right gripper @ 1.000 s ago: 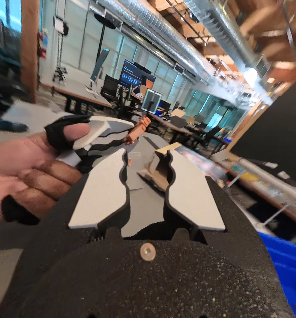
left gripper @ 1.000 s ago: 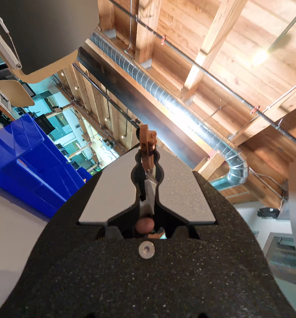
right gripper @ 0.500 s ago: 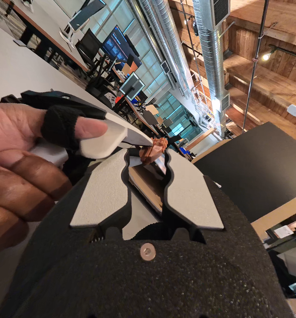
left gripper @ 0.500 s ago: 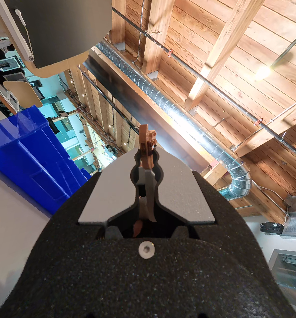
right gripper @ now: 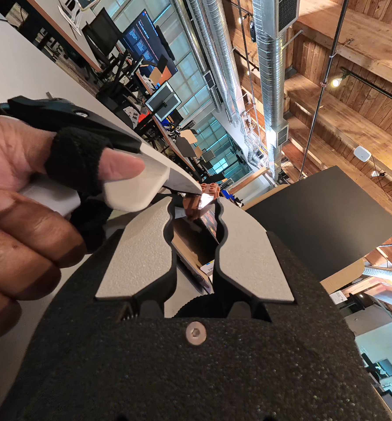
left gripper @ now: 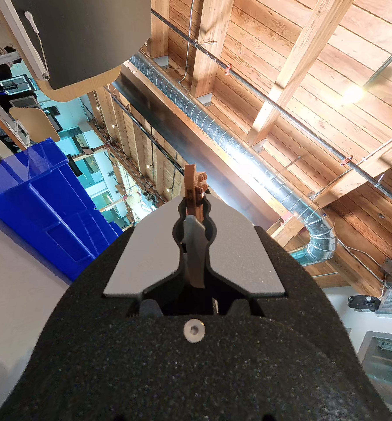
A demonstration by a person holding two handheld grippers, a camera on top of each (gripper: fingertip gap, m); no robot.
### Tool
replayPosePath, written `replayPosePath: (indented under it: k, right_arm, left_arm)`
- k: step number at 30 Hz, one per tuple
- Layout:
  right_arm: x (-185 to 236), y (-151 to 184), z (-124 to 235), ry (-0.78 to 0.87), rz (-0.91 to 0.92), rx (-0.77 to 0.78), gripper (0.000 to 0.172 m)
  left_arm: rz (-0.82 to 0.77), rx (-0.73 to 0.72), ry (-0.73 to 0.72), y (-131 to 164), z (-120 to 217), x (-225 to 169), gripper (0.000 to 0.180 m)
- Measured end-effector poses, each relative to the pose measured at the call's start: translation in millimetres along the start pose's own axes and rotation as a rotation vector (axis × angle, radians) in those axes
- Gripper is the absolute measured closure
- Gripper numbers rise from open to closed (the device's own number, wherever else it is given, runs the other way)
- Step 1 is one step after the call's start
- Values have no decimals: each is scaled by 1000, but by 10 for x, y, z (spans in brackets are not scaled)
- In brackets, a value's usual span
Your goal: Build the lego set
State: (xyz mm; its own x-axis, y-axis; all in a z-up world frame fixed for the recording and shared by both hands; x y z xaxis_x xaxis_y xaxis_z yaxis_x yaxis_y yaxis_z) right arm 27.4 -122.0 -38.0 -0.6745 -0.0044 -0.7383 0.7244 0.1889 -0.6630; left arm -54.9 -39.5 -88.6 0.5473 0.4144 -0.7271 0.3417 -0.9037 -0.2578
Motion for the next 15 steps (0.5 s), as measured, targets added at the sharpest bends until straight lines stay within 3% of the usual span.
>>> replayPosePath:
  k: [15]
  right_arm:
    - [-8, 25, 21, 16, 14, 0, 146]
  left_arm:
    - [-7, 54, -20, -7, 4, 4, 168]
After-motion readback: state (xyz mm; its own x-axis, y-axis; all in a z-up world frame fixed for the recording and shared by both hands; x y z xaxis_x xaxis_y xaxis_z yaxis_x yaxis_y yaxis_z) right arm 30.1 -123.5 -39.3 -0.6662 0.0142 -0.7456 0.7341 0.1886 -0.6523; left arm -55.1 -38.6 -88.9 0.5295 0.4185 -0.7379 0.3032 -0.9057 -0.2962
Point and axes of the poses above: each gripper's, where its closed fingertips meet, z back along the fingers, y out of its underside, x = y × z across the jaws, the point moved 10 cm from there along z, back along the fingers, and after that the axes turned 5 degrees about -z, right-handed, at the moved point
